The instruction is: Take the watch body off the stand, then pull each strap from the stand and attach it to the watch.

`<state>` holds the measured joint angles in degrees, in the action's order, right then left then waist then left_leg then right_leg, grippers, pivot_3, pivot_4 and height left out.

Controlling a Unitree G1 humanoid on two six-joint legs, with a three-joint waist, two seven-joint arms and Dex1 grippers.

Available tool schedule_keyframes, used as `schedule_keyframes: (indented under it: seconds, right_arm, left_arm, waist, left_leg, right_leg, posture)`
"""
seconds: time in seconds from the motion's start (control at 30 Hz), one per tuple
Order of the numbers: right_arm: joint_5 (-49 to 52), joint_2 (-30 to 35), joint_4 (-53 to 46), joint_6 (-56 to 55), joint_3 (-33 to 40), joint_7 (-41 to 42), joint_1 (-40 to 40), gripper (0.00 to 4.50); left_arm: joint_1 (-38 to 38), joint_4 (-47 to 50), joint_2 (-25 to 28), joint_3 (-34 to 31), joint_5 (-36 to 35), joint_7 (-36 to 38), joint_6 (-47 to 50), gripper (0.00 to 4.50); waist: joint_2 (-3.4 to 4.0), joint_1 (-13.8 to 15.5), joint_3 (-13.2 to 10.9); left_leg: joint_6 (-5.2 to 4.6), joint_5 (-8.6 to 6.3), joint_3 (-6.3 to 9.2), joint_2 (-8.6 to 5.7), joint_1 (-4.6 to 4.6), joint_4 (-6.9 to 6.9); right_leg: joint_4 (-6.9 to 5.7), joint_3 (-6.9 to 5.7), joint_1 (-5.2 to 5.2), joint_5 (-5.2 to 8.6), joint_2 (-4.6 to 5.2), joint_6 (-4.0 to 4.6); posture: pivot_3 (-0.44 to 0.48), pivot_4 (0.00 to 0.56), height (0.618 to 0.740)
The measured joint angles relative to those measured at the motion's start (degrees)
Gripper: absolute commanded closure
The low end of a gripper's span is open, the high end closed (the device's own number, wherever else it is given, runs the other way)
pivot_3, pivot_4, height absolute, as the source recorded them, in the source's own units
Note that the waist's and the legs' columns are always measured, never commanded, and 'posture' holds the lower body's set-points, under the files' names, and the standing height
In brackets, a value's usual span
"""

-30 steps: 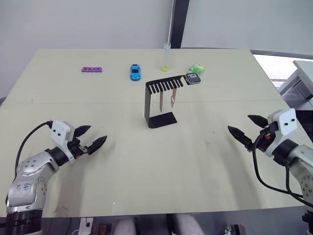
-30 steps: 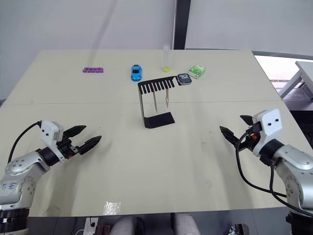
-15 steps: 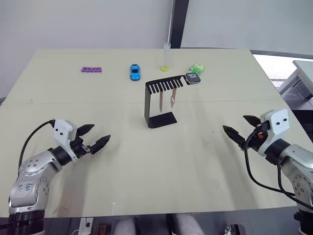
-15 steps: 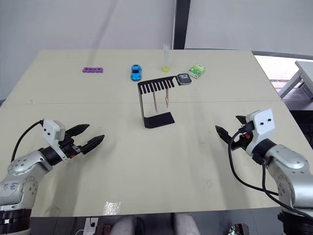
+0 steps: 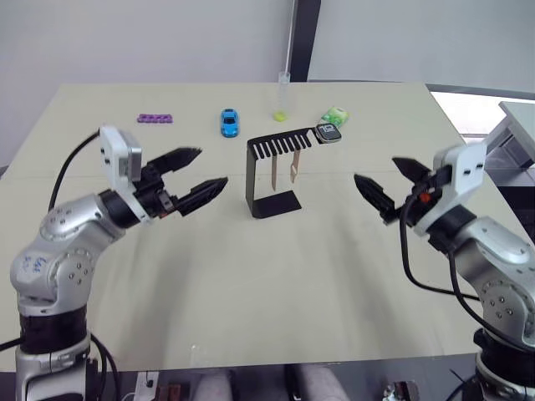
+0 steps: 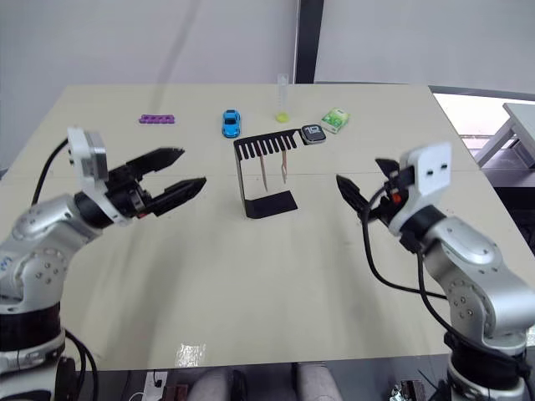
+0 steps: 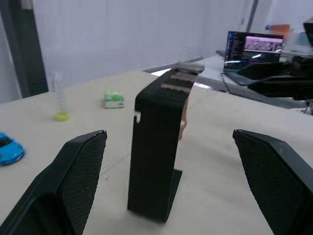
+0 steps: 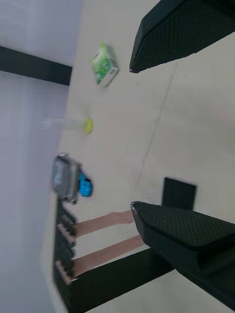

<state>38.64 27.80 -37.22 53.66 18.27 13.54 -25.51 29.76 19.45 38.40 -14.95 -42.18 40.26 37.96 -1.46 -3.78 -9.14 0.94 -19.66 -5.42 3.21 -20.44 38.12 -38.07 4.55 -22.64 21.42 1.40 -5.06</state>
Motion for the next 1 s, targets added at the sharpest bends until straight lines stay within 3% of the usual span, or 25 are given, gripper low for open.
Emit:
schedule_keyframes:
  seconds: [0.2,0.33,0.5,1.0]
  right_arm:
    - [3.6,-4.8,-0.7,9.9,-2.2,-10.2,-10.4,0.04]
    - [4.2,-8.2,-0.1,14.9,-2.4,-15.2,-16.9,0.04]
    - [3.1,-11.5,2.9,20.7,-3.0,-20.2,-20.0,0.04]
    - [-3.3,-17.1,8.6,22.6,-8.3,-21.8,-25.9,0.04]
  left_arm:
    - [5.5,-3.8,0.8,5.0,2.6,4.4,-2.5,0.0]
    - [8.1,-7.0,0.3,7.7,5.1,6.9,-5.3,0.0]
    - [9.3,-9.6,-1.0,9.4,8.1,8.1,-8.9,0.0]
    - [10.0,-10.8,-1.7,9.4,10.2,8.0,-11.2,0.0]
  waist:
    - [0.03,-0.9,0.0]
    - [0.03,-1.2,0.0]
    - [0.03,-1.6,0.0]
    - [0.04,-2.7,0.0]
  left_leg:
    - [0.0,0.0,0.07,-0.01,-0.11,-0.02]
    - [0.0,0.01,0.08,-0.01,-0.76,0.28]
    - [0.0,0.01,0.09,-0.01,-0.9,0.39]
    - [0.01,0.01,0.19,0.01,-0.9,0.42]
  right_leg:
    - [-0.01,-0.25,-0.09,0.0,0.06,0.0]
    - [-0.7,-0.48,-0.94,0.0,0.12,0.01]
    - [-0.95,-0.78,-1.14,0.01,0.21,0.03]
    - [-1.05,-1.08,-1.15,0.05,0.31,0.1]
  posture:
    - [0.0,0.15,0.74]
    - [0.0,0.15,0.74]
    - [0.0,0.15,0.74]
    - [0.0,0.15,0.74]
